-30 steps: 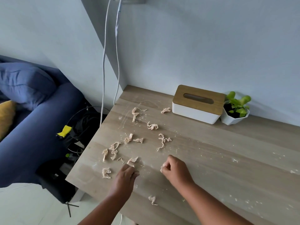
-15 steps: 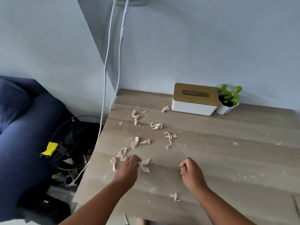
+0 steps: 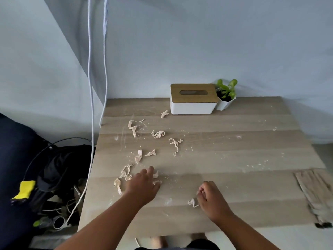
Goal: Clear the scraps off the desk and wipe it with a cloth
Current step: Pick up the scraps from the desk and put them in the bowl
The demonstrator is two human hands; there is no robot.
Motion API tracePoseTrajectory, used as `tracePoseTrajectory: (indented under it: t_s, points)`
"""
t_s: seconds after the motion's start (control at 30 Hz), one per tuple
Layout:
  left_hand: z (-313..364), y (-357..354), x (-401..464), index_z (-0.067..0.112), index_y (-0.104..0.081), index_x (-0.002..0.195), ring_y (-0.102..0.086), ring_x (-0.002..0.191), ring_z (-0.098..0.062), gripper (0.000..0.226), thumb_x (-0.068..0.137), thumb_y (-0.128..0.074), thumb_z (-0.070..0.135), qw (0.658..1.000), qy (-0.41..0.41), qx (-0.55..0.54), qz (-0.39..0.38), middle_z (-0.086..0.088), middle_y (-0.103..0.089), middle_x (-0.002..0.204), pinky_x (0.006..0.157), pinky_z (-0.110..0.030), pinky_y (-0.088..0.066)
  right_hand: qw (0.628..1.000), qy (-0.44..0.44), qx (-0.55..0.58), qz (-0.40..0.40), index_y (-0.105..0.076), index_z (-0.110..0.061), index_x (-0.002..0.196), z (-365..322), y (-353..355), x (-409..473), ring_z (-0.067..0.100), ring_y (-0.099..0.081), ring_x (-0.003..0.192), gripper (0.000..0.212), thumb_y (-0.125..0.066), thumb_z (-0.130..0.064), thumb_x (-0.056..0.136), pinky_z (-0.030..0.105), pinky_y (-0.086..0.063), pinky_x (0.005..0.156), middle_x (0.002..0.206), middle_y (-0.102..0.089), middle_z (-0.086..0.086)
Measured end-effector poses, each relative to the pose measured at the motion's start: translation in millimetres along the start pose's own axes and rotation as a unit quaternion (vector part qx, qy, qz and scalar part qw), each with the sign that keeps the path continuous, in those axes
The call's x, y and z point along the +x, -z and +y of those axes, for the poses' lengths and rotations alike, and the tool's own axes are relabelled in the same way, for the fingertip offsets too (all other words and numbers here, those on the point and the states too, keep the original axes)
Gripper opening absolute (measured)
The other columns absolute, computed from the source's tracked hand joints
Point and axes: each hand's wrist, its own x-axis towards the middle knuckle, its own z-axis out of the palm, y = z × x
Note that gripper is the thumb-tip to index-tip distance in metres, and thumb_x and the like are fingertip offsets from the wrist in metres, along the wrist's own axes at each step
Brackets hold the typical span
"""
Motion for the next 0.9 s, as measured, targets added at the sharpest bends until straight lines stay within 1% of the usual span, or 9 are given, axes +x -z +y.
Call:
tracePoseTrajectory:
  t_s: [0.2,0.37,0.43,0.5,0.57,0.63,0.7,0.77,0.9]
  points:
    - [6.3,-3.1,3.0,0.019,-0.032,0.143,-0.064,0.116,-0.028,0.058,0.102,-0.037,0.059,0.996,-0.031,0.081,-0.008,-0.007,-0.058,0.127,0.089,-0.039,-0.052,0.994,0.036,-0.093,-0.049,-0.052,-0.022,0.108,12.1,-6.3,-17.9,0.011,-0.054,0.090,0.049,-0.069,-0.060,0.081,0.024,-0.042,0.077,0.104,-0.048,-0.008]
    - [8.7,-6.4,3.1,0.015,-0.040,0.136,-0.064,0.111,-0.026,0.038,0.108,-0.030,0.039,0.990,-0.046,0.130,-0.007,-0.006,-0.059,0.124,0.084,-0.039,-0.056,0.968,0.075,-0.231,-0.065,-0.049,-0.020,0.129,12.4,-20.4,-16.9,0.021,-0.056,0.111,0.057,-0.054,-0.063,0.091,0.033,-0.049,0.087,0.121,-0.052,-0.001]
    - [9.1,-7.5,2.3,0.012,-0.041,0.136,-0.062,0.111,-0.027,0.034,0.108,-0.031,0.027,0.988,-0.055,0.144,-0.020,-0.007,-0.057,0.125,0.084,-0.039,-0.055,0.953,0.111,-0.278,-0.048,-0.061,-0.018,0.112,7.9,-24.9,-15.2,0.021,-0.065,0.090,0.046,-0.072,-0.055,0.086,0.034,-0.055,0.068,0.105,-0.060,0.001]
    - [9.4,-7.8,2.6,0.011,-0.039,0.137,-0.059,0.113,-0.026,0.033,0.106,-0.035,0.018,0.988,-0.060,0.138,-0.036,-0.007,-0.053,0.127,0.085,-0.040,-0.053,0.937,0.157,-0.313,-0.020,-0.066,-0.019,0.082,2.4,-27.4,-14.4,0.016,-0.063,0.060,0.042,-0.095,-0.043,0.063,0.029,-0.049,0.043,0.076,-0.060,-0.002]
    - [9.9,-5.9,2.5,0.012,-0.039,0.136,-0.056,0.115,-0.026,0.032,0.105,-0.037,0.015,0.991,-0.060,0.116,-0.044,-0.006,-0.051,0.128,0.086,-0.040,-0.051,0.934,0.164,-0.318,0.001,-0.063,-0.020,0.070,-0.2,-28.7,-12.2,0.014,-0.059,0.051,0.044,-0.101,-0.035,0.053,0.027,-0.043,0.036,0.067,-0.057,-0.004]
    - [10.2,-2.4,1.8,0.014,-0.041,0.133,-0.054,0.115,-0.026,0.030,0.103,-0.038,0.012,0.994,-0.059,0.084,-0.040,-0.006,-0.049,0.127,0.083,-0.041,-0.051,0.936,0.159,-0.314,-0.017,-0.062,-0.019,0.075,-1.9,-26.9,-8.3,0.016,-0.062,0.057,0.037,-0.095,-0.033,0.066,0.028,-0.043,0.041,0.071,-0.059,-0.002]
    - [8.3,-0.4,-0.4,0.016,-0.046,0.128,-0.054,0.113,-0.027,0.030,0.100,-0.038,0.010,0.997,-0.048,0.042,-0.031,-0.005,-0.050,0.123,0.080,-0.041,-0.050,0.959,0.113,-0.258,-0.042,-0.054,-0.019,0.094,-1.9,-25.8,-3.7,0.018,-0.062,0.075,0.020,-0.064,-0.035,0.098,0.030,-0.040,0.057,0.090,-0.061,-0.001]
    - [5.1,1.4,-3.0,0.016,-0.050,0.121,-0.056,0.109,-0.028,0.025,0.101,-0.037,0.012,0.999,-0.034,-0.002,-0.016,-0.005,-0.052,0.117,0.078,-0.042,-0.049,0.979,0.063,-0.187,-0.053,-0.039,-0.021,0.098,0.3,-25.8,3.1,0.017,-0.052,0.073,0.018,-0.037,-0.035,0.109,0.030,-0.033,0.062,0.090,-0.054,-0.004]
    - [-2.7,3.6,-11.9,0.017,-0.052,0.101,-0.060,0.095,-0.029,0.024,0.108,-0.039,0.036,0.997,-0.011,-0.067,0.044,-0.003,-0.059,0.102,0.071,-0.039,-0.043,0.994,0.034,-0.080,-0.063,-0.036,-0.014,0.094,-6.2,-16.7,23.3,0.014,-0.054,0.064,0.019,-0.039,-0.026,0.108,0.023,-0.037,0.054,0.082,-0.059,0.000]
